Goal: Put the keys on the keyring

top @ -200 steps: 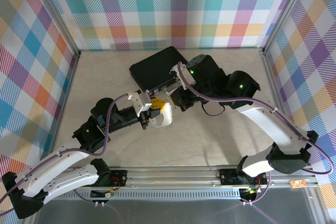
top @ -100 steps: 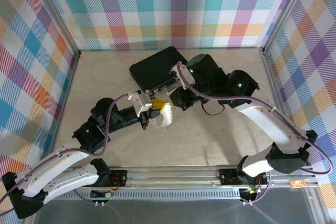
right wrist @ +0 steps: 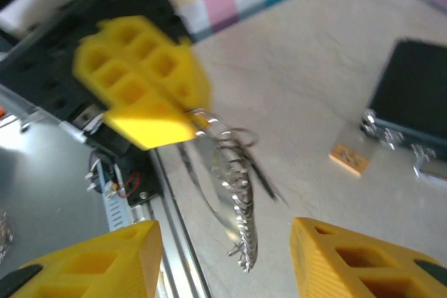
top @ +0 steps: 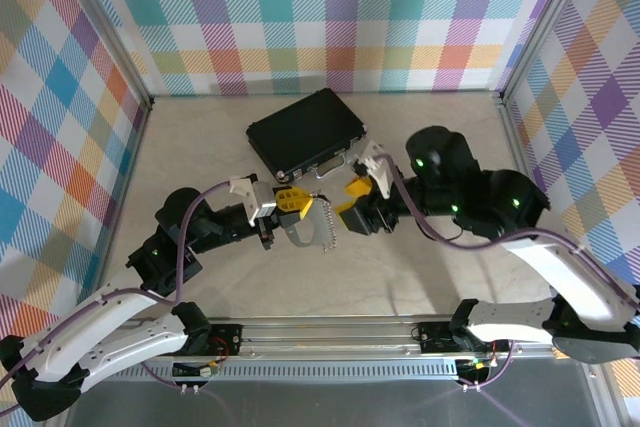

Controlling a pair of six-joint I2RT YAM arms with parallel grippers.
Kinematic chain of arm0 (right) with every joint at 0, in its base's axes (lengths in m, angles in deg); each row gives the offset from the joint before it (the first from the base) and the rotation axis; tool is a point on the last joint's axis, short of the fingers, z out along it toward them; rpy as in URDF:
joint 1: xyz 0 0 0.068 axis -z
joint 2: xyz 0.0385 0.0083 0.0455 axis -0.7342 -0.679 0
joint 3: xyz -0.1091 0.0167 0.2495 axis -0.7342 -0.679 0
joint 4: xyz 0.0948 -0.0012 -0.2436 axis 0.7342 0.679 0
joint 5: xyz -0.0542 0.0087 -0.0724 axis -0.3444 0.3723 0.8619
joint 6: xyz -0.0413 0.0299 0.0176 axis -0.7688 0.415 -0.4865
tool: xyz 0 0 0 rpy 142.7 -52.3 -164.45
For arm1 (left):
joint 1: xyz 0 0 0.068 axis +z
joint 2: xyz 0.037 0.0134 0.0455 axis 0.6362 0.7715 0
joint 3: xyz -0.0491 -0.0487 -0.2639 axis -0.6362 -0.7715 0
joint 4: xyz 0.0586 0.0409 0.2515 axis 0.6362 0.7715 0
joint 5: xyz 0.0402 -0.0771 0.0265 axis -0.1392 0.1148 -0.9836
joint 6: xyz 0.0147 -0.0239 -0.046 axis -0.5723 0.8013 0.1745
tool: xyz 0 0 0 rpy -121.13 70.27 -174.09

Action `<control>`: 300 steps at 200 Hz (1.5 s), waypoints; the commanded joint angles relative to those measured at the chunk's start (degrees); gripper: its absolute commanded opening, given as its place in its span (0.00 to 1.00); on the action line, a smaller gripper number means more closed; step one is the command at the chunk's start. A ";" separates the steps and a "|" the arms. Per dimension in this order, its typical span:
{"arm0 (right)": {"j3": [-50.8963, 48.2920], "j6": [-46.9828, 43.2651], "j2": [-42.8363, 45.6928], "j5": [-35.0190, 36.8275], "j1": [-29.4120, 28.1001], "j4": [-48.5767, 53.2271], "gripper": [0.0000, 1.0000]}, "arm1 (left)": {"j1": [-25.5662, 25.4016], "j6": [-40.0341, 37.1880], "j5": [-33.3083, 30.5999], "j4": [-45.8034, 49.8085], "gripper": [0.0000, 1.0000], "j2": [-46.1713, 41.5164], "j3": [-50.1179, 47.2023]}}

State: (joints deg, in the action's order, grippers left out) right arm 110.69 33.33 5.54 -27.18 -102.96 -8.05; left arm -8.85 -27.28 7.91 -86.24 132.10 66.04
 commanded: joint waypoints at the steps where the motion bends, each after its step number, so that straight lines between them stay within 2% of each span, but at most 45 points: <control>1: -3.77 -8.68 3.02 -8.79 -0.74 -10.86 0.49 | -0.84 0.86 6.24 0.23 0.00 -1.44 3.68; 54: -6.88 -18.40 5.10 -18.13 -0.88 -16.79 0.49 | -0.79 1.94 13.92 4.33 0.00 -1.25 7.20; 88: -6.18 -20.58 3.59 -18.97 -1.03 -17.56 0.48 | -0.80 1.23 16.38 7.85 0.00 -0.73 9.11; 147: -4.51 -18.36 0.21 -19.36 -1.03 -17.98 0.41 | -0.82 0.75 17.11 9.62 0.00 -0.88 9.39; 238: -4.07 -18.52 -1.00 -20.20 -1.74 -15.55 0.17 | -0.77 0.23 16.04 10.22 0.00 -1.23 9.23; 259: -4.07 -18.65 -0.91 -20.22 -1.77 -15.07 0.19 | -0.86 0.38 15.86 10.16 0.00 -1.23 9.22; 300: -3.89 -18.32 -1.07 -20.95 -1.91 -13.81 0.30 | -0.78 0.60 15.90 9.97 0.00 -1.23 9.36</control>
State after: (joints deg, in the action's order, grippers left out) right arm 105.08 15.42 4.82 -46.11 -104.42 -22.81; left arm -8.85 -26.23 23.36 -74.74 131.51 73.58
